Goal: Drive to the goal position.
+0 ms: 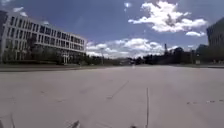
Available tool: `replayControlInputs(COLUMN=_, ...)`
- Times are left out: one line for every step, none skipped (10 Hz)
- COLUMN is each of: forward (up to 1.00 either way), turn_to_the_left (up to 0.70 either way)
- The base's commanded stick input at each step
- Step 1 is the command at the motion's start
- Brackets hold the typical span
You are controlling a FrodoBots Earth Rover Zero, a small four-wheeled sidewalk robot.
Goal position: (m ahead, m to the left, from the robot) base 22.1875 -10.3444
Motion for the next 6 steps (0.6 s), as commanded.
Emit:
replayControlInputs(forward=0.7, turn_to_the_left=0.0)
replayControlInputs(forward=0.7, turn_to_the_left=0.0)
replayControlInputs(forward=0.7, turn_to_the_left=0.0)
replayControlInputs(forward=0.7, turn_to_the_left=0.0)
replayControlInputs(forward=0.7, turn_to_the_left=0.0)
replayControlInputs(forward=0.7, turn_to_the_left=0.0)
